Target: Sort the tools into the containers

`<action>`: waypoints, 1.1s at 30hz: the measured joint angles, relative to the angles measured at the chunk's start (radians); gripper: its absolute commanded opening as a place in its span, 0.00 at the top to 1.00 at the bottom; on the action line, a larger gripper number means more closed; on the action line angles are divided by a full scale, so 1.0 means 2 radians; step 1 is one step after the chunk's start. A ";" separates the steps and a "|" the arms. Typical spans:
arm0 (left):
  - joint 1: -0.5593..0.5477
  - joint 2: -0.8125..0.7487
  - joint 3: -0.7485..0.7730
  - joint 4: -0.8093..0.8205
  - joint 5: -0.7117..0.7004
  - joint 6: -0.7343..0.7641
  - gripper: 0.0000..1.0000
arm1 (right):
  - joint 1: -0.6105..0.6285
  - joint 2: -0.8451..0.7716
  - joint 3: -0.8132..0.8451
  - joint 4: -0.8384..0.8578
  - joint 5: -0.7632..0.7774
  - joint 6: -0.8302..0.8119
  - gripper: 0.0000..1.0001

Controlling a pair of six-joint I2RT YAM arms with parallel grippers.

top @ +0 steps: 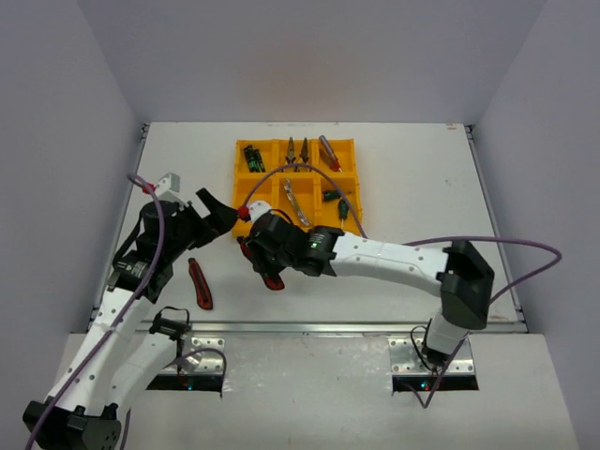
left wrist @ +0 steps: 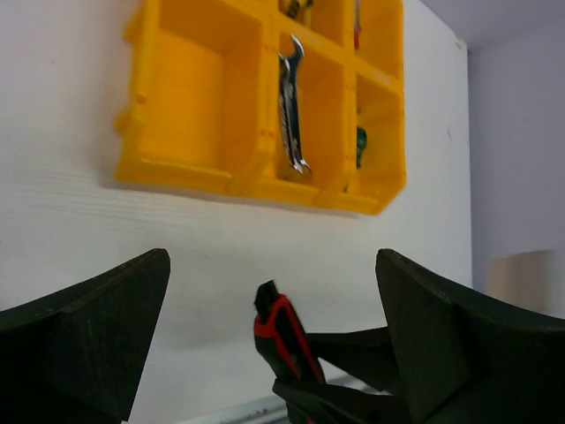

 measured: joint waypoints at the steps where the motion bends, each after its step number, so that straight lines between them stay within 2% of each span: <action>1: 0.000 0.005 -0.015 0.023 0.039 -0.014 0.00 | 0.000 -0.022 -0.003 0.013 0.003 -0.002 1.00; 5: 0.000 0.031 -0.066 0.106 0.145 -0.063 0.04 | 0.000 -0.071 -0.022 0.057 0.017 -0.006 1.00; 7: -0.004 0.038 -0.084 0.142 0.183 -0.088 0.11 | 0.000 -0.084 -0.037 0.077 0.025 -0.007 1.00; 10: -0.019 0.040 -0.101 0.198 0.209 -0.115 0.33 | 0.000 -0.090 -0.059 0.083 0.035 -0.010 1.00; 12: -0.033 0.040 -0.105 0.224 0.218 -0.128 0.67 | -0.001 -0.090 -0.062 0.083 0.040 -0.014 1.00; 13: -0.038 0.040 -0.106 0.234 0.221 -0.132 0.80 | -0.001 -0.090 -0.061 0.084 0.042 -0.016 1.00; 14: -0.043 0.040 -0.106 0.239 0.220 -0.129 0.88 | -0.001 -0.090 -0.061 0.087 0.045 -0.017 1.00; 17: -0.044 0.045 -0.107 0.245 0.202 -0.121 1.00 | -0.004 -0.098 -0.058 0.090 0.053 -0.020 1.00; 20: -0.047 0.050 -0.107 0.263 0.198 -0.121 1.00 | -0.010 -0.102 -0.055 0.087 0.051 -0.020 0.99; 21: -0.047 0.052 -0.106 0.265 0.197 -0.121 1.00 | -0.011 -0.102 -0.055 0.088 0.051 -0.020 0.90; 22: -0.048 0.055 -0.105 0.264 0.195 -0.120 1.00 | -0.012 -0.102 -0.055 0.087 0.051 -0.020 0.76; 23: -0.049 0.059 -0.103 0.263 0.193 -0.119 1.00 | -0.014 -0.102 -0.055 0.086 0.050 -0.020 0.45; 24: -0.051 0.065 -0.097 0.258 0.187 -0.116 1.00 | -0.017 -0.102 -0.055 0.086 0.048 -0.019 0.05; 27: -0.056 0.090 -0.062 0.213 0.148 -0.102 1.00 | -0.029 -0.103 -0.056 0.090 0.050 -0.018 0.01; 33: -0.062 0.203 0.062 0.100 -0.055 -0.067 1.00 | -0.051 -0.151 -0.080 0.066 0.093 -0.028 0.01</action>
